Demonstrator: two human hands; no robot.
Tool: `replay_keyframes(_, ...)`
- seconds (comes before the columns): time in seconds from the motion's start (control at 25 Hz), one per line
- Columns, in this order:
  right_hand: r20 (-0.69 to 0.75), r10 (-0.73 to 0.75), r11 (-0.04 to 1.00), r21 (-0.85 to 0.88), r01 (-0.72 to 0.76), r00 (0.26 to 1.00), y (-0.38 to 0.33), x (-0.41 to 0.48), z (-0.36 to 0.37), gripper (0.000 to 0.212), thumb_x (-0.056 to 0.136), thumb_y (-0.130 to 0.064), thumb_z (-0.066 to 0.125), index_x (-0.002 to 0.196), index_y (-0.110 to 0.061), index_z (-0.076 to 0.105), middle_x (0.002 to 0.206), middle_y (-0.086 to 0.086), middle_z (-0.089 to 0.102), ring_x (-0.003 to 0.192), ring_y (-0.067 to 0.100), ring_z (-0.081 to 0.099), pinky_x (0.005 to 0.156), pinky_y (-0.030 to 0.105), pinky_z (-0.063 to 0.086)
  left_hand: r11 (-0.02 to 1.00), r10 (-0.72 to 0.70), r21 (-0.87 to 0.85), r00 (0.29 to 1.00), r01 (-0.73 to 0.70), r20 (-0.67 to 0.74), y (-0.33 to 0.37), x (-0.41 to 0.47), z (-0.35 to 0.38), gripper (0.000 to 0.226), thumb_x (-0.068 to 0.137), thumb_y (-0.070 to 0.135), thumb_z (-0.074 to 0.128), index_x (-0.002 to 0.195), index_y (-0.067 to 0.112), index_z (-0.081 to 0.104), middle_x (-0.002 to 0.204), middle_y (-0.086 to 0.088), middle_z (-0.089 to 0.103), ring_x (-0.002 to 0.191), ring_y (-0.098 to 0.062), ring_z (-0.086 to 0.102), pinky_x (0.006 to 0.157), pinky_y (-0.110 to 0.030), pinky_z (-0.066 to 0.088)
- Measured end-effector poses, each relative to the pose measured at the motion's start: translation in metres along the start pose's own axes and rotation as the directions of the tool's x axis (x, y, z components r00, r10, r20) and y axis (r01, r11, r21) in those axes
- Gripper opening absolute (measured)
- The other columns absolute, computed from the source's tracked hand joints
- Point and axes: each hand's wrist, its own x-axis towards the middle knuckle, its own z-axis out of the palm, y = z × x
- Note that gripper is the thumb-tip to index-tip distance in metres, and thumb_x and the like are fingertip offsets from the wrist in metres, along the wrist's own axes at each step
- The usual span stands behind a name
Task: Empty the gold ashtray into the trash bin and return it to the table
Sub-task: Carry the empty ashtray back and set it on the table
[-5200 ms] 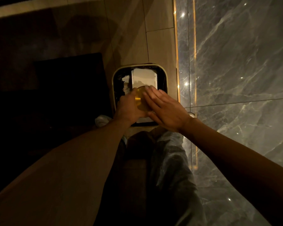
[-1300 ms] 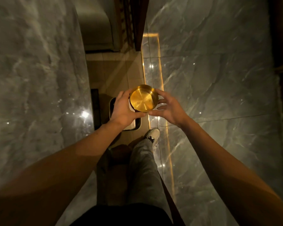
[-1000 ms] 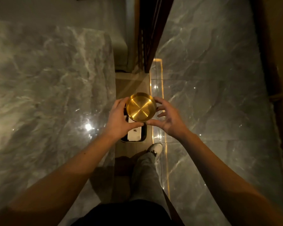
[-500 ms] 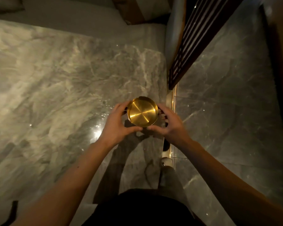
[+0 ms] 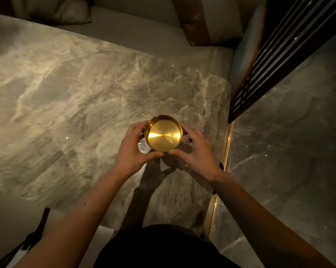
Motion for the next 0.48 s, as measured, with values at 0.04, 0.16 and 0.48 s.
replay_keyframes(0.04,-0.001,-0.008,1.0,-0.004,0.008,1.0,-0.005,0.004,0.006,0.081,0.072,-0.034,0.082,0.132,-0.052,0.031,0.114,-0.034,0.036,0.117,0.009,0.047,0.104,0.042,0.044,1.0,-0.009,0.001,1.0,0.009,-0.002,-0.003,0.002,-0.008,0.093,0.056,0.029,0.091,0.137,0.024,0.046,0.132,0.004,0.049,0.117,0.006,0.047,0.096,-0.01,0.039)
replay_keyframes(0.16,0.033,0.001,1.0,0.015,-0.001,0.999,-0.023,0.027,0.035,0.081,0.072,-0.033,0.082,0.137,-0.047,0.035,0.117,-0.032,0.041,0.119,0.007,0.045,0.106,0.04,0.042,0.999,-0.04,0.009,0.999,0.04,-0.011,-0.023,0.009,-0.04,0.095,0.057,0.029,0.091,0.139,0.023,0.044,0.134,0.004,0.047,0.117,0.001,0.047,0.096,-0.006,0.037)
replay_keyframes(0.48,-0.039,0.033,0.999,-0.006,-0.033,0.999,-0.092,0.096,0.167,0.082,0.069,-0.048,0.079,0.141,-0.034,0.042,0.13,-0.018,0.047,0.123,0.012,0.047,0.103,0.041,0.045,1.0,-0.026,-0.01,0.995,0.027,0.091,-0.115,0.05,-0.169,0.097,0.057,0.029,0.091,0.14,0.019,0.044,0.134,0.001,0.045,0.119,-0.007,0.049,0.104,-0.017,0.039)
